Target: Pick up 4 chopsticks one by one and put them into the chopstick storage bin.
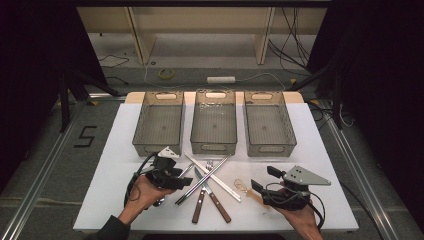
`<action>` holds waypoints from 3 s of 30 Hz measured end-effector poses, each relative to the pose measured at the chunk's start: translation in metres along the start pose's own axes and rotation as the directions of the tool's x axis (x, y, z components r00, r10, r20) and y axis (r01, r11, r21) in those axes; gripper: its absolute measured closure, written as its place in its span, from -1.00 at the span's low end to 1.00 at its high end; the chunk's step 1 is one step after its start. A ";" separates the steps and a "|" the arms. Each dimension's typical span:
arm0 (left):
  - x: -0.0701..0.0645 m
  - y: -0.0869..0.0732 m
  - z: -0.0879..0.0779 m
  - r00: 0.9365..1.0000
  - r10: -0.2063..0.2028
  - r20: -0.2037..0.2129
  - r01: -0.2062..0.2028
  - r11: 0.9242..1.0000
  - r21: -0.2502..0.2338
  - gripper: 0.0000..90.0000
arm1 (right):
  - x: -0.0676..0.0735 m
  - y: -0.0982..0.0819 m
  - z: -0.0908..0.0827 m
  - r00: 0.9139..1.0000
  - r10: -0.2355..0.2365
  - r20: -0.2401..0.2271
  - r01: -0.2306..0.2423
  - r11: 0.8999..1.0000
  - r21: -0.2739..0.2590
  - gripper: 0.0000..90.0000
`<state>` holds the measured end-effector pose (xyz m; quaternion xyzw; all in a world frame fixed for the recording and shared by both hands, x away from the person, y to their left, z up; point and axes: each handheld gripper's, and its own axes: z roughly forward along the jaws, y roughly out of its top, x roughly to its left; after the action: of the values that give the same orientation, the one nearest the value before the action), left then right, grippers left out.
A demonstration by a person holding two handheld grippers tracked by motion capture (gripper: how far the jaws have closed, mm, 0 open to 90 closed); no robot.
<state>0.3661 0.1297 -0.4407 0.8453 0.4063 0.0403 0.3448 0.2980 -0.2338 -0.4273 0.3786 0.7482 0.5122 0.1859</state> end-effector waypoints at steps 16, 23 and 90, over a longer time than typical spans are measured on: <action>-0.002 0.005 0.033 0.999 0.031 0.025 -0.034 0.988 0.150 0.43 | 0.001 0.000 0.002 1.000 -0.005 -0.018 0.006 1.000 0.016 -0.40; -0.003 0.006 0.040 0.998 0.052 0.023 -0.055 0.984 0.172 0.50 | 0.001 0.000 0.002 1.000 -0.005 -0.025 0.005 1.000 0.017 -0.39; 0.029 0.046 -0.040 0.995 0.081 -0.058 -0.090 0.980 -0.178 0.88 | -0.002 0.000 0.001 0.999 0.012 -0.035 -0.012 1.000 0.003 -0.41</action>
<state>0.4019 0.1530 -0.3879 0.8260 0.3729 0.1131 0.4073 0.2997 -0.2345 -0.4284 0.3742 0.7498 0.5188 0.1693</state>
